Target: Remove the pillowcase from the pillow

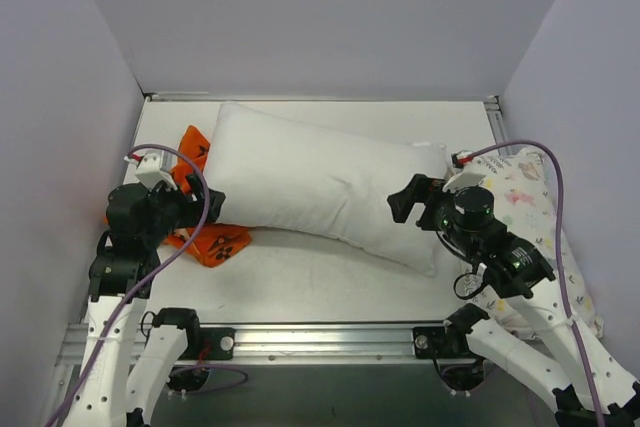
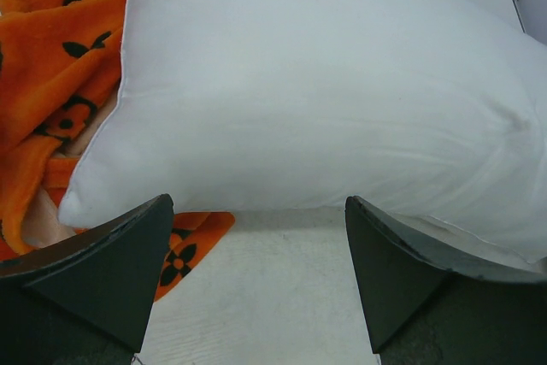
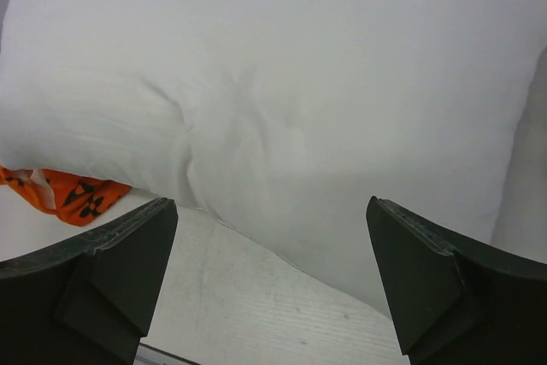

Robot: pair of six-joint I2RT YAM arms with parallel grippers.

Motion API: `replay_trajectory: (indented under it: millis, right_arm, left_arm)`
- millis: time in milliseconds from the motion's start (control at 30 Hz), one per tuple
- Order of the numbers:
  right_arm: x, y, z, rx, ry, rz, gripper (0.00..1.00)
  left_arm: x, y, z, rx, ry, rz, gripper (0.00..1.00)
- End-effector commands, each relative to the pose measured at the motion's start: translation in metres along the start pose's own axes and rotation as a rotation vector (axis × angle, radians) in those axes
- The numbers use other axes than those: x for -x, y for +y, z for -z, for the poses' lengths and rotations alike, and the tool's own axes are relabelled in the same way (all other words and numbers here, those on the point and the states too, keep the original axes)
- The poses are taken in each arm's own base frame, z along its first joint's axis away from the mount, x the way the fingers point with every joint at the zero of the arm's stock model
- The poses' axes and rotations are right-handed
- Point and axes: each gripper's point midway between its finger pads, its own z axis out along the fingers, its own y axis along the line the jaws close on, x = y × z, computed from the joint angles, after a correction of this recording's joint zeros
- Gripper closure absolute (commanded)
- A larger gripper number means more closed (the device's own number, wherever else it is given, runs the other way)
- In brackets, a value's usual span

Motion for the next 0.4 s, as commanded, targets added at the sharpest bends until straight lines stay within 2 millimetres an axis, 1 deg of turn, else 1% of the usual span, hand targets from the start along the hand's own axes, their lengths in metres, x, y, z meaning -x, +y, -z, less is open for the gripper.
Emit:
replay_trajectory:
  millis: [0, 67, 200, 367]
  right_arm:
    - [-0.0109, -0.0214, -0.0003, -0.083, 0.003, 0.017, 0.00]
    - [-0.0129, -0.0230, 0.0007, -0.084, 0.006, 0.024, 0.00]
    - [-0.0170, -0.0218, -0.0002, -0.073, 0.020, 0.027, 0.00]
    - [-0.0155, -0.0217, -0.0002, -0.074, 0.017, 0.031, 0.00]
  left_arm:
    - [-0.0054, -0.0019, 0.0013, -0.022, 0.007, -0.040, 0.10]
    - [-0.0084, -0.0028, 0.0012, -0.028, 0.013, -0.042, 0.10]
    - [-0.0082, -0.0053, 0.0024, -0.037, 0.012, -0.049, 0.10]
    - [-0.0078, -0.0075, 0.0032, -0.044, 0.012, -0.046, 0.10]
